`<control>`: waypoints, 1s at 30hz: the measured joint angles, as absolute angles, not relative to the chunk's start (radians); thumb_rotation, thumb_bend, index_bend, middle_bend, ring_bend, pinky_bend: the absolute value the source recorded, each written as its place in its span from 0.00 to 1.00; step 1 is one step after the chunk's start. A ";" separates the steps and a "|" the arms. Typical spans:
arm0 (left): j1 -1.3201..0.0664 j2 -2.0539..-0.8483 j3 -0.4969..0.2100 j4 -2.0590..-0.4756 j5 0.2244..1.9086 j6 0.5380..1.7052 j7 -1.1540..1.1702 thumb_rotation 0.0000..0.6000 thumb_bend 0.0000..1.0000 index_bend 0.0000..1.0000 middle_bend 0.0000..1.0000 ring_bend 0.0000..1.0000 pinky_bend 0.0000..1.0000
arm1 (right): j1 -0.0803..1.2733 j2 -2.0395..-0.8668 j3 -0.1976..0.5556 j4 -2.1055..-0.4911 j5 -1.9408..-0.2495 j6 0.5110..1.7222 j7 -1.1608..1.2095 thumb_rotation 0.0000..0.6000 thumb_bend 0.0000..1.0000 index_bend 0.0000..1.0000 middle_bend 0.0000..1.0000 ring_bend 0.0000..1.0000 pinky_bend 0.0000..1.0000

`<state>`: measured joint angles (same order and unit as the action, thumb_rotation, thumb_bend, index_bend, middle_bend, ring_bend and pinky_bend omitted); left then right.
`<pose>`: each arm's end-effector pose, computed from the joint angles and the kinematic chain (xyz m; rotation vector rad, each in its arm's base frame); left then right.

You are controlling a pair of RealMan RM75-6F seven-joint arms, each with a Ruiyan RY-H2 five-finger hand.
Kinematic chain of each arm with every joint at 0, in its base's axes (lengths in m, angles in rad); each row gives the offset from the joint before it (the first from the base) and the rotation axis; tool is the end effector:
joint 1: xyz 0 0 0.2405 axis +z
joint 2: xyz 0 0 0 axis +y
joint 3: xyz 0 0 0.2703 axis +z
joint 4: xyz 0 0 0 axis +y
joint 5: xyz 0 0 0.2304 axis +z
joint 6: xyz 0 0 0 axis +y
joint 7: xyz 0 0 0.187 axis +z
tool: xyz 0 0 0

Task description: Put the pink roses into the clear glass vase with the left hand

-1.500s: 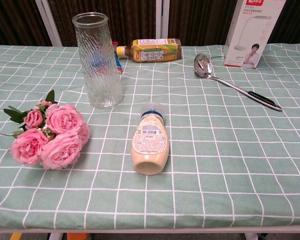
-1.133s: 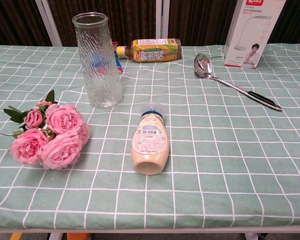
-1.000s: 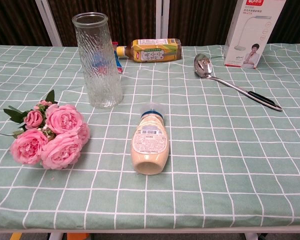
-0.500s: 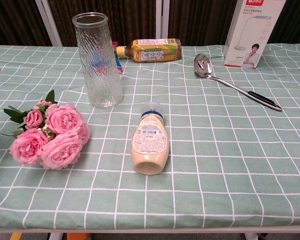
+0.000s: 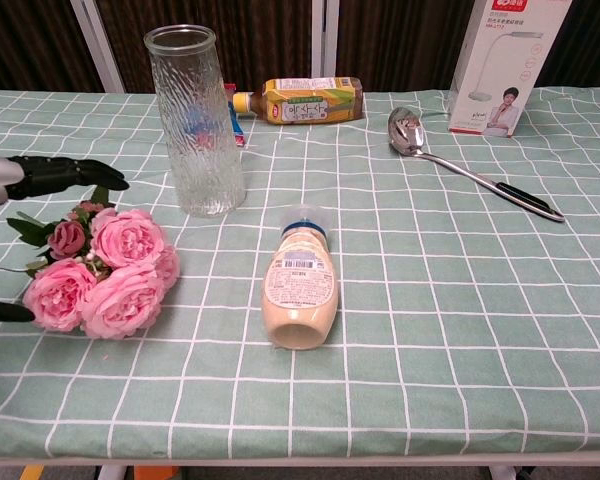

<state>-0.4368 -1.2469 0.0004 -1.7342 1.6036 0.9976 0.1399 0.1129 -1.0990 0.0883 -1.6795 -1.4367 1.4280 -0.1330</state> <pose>-0.2093 0.2709 -0.0019 -2.0763 -0.9699 -0.9010 -0.3220 -0.2433 0.1472 1.3950 -0.8659 0.8278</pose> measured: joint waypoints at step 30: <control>-0.599 -1.338 -0.003 -1.632 1.473 0.841 0.170 1.00 0.04 0.38 0.32 0.28 0.46 | 0.112 -1.098 0.081 -1.644 -1.416 1.407 -0.092 1.00 0.24 0.00 0.00 0.00 0.00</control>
